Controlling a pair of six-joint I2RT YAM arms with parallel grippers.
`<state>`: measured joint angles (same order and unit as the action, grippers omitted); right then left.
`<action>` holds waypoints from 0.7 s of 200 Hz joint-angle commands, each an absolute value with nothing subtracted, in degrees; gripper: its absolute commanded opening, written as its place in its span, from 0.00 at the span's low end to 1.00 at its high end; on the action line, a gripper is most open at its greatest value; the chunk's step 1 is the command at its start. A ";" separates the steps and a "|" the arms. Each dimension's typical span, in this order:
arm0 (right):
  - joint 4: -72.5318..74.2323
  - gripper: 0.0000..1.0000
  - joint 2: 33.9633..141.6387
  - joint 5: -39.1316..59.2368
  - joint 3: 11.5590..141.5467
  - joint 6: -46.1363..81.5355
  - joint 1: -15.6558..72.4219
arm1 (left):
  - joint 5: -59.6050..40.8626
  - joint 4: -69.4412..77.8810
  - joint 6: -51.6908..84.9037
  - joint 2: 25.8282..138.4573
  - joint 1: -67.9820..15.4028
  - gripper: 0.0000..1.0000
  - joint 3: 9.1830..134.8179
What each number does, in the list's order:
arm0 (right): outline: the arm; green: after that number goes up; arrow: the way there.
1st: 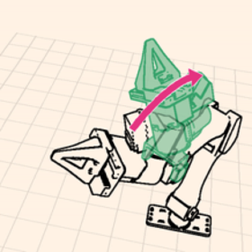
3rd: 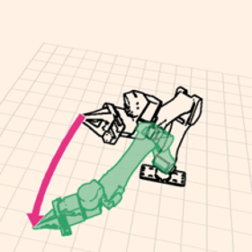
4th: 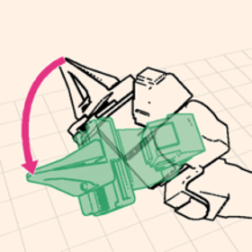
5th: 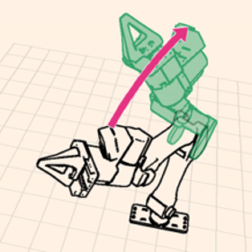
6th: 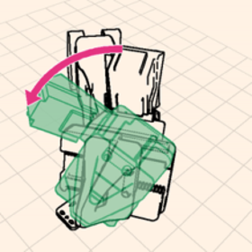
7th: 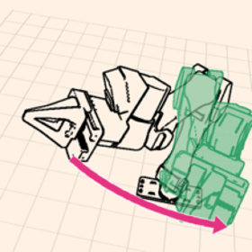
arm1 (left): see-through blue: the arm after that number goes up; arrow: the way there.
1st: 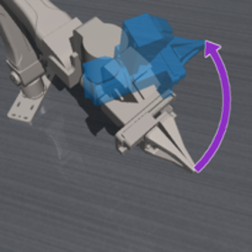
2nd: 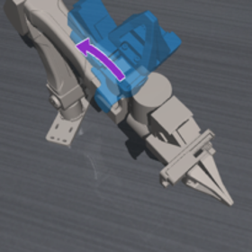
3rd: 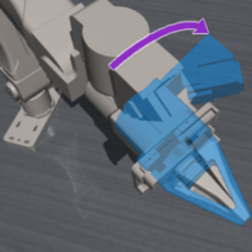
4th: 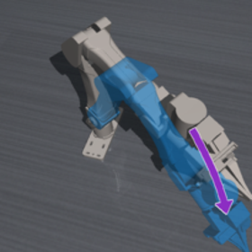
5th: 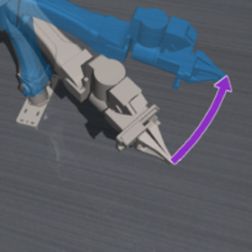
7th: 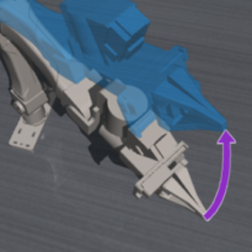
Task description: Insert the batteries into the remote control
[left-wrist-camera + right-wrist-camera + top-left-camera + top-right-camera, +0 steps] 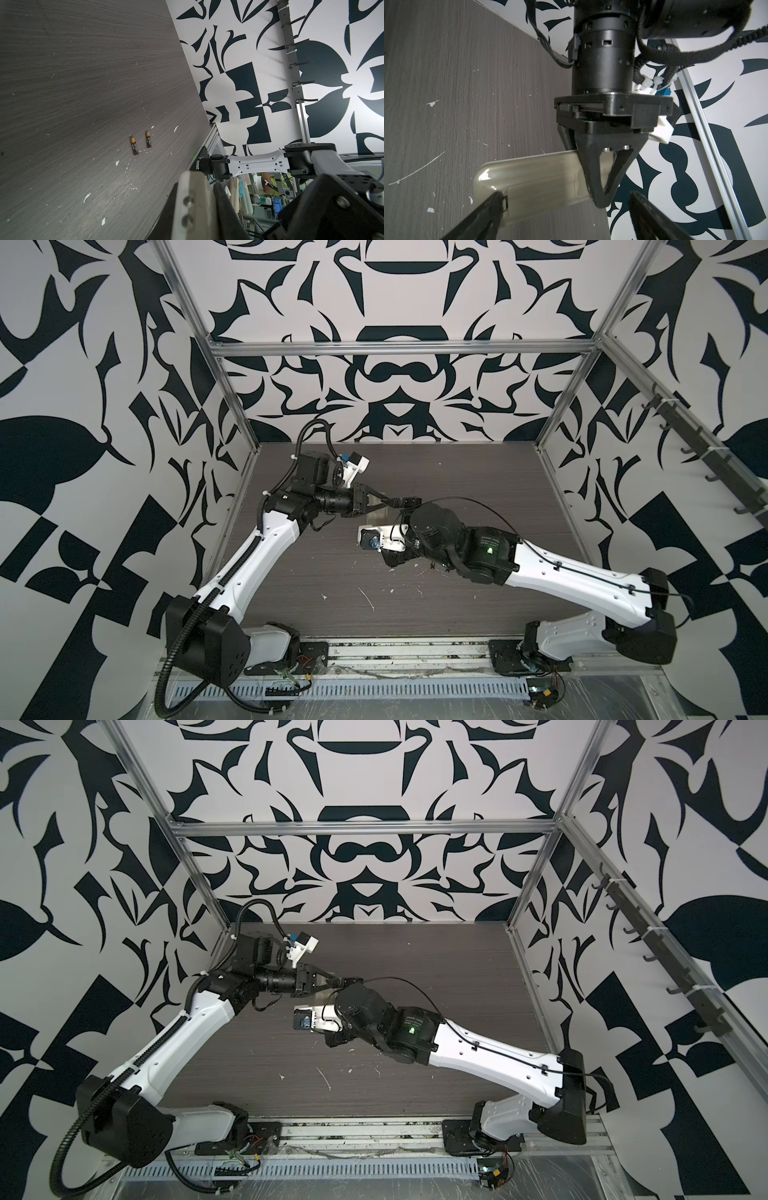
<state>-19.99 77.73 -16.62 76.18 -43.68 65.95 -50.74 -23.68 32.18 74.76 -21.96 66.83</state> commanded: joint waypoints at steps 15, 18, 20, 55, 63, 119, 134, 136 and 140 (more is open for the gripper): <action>-13.19 0.97 76.14 -23.08 77.16 -41.54 63.28 | -55.89 -29.49 32.34 74.09 -23.25 0.00 66.53; -13.16 0.97 76.19 -23.09 77.06 -41.52 63.28 | -55.90 -29.47 32.34 74.09 -23.23 0.00 66.53; -13.22 0.97 76.20 -23.15 77.01 -41.41 63.28 | -55.90 -29.47 32.34 74.09 -23.25 0.00 66.53; -12.97 0.97 75.85 -23.98 76.64 -41.31 63.22 | -55.68 -29.87 32.17 73.77 -23.22 0.00 66.34; -12.93 0.97 75.74 -24.18 76.60 -41.33 63.22 | -55.71 -29.97 32.08 73.83 -23.22 0.00 66.36; -12.13 0.96 75.50 -25.04 76.82 -41.91 63.19 | -55.12 -30.35 32.00 73.69 -23.16 0.00 66.36; -12.03 0.96 75.34 -25.14 76.77 -42.01 63.22 | -54.88 -30.67 31.82 73.66 -23.16 0.00 66.38; -11.96 0.96 75.33 -25.14 76.79 -42.09 63.20 | -54.79 -30.74 31.75 73.65 -23.13 0.00 66.41; -11.95 0.96 75.26 -25.11 76.76 -42.10 63.19 | -54.76 -30.80 31.73 73.61 -23.17 0.00 66.40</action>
<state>-20.14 77.67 -16.78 76.03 -42.17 65.71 -50.22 -23.90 32.14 74.74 -21.96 66.83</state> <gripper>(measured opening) 0.963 0.240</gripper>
